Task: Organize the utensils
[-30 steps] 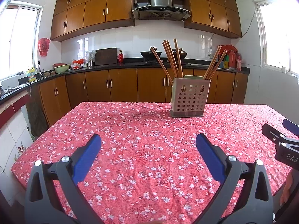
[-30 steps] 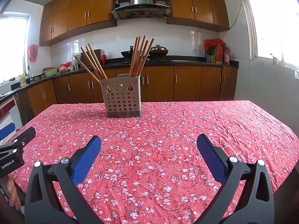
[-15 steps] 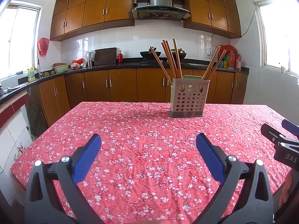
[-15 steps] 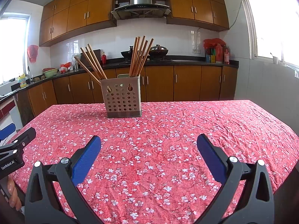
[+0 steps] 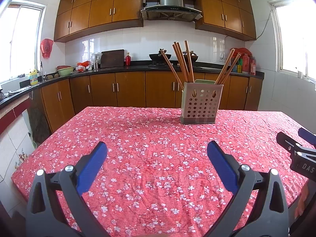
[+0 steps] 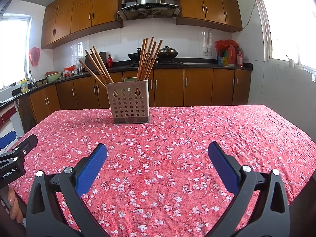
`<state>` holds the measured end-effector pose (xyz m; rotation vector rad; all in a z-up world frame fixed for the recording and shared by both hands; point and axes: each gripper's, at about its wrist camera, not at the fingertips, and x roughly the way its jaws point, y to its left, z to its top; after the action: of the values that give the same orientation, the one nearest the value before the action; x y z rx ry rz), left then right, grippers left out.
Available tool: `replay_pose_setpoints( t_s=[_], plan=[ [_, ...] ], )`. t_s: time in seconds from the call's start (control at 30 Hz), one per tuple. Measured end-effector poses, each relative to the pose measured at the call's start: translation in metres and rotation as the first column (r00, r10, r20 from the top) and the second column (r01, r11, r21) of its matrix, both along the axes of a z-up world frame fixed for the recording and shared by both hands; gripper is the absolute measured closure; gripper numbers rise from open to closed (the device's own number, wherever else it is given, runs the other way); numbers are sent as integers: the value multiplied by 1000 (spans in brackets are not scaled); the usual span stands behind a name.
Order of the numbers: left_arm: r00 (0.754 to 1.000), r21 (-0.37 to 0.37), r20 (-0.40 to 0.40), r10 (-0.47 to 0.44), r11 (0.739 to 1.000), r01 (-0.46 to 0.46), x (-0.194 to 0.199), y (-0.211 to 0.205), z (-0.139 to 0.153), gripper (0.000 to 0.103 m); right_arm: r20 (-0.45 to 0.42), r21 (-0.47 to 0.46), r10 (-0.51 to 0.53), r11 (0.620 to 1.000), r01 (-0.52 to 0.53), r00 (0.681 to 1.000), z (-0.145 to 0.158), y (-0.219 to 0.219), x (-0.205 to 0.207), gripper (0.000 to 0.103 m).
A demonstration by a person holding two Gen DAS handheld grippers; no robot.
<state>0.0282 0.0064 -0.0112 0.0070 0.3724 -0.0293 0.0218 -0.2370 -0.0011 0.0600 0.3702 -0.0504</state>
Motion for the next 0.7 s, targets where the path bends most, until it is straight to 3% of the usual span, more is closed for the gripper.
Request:
replay_pose_setpoints(
  t_s=[0.7],
  plan=[
    [1000,-6,-6,6,1000,-6,2,1,-1,4,-2,2,0,1000,0,1000,0,1,0,2]
  ],
)
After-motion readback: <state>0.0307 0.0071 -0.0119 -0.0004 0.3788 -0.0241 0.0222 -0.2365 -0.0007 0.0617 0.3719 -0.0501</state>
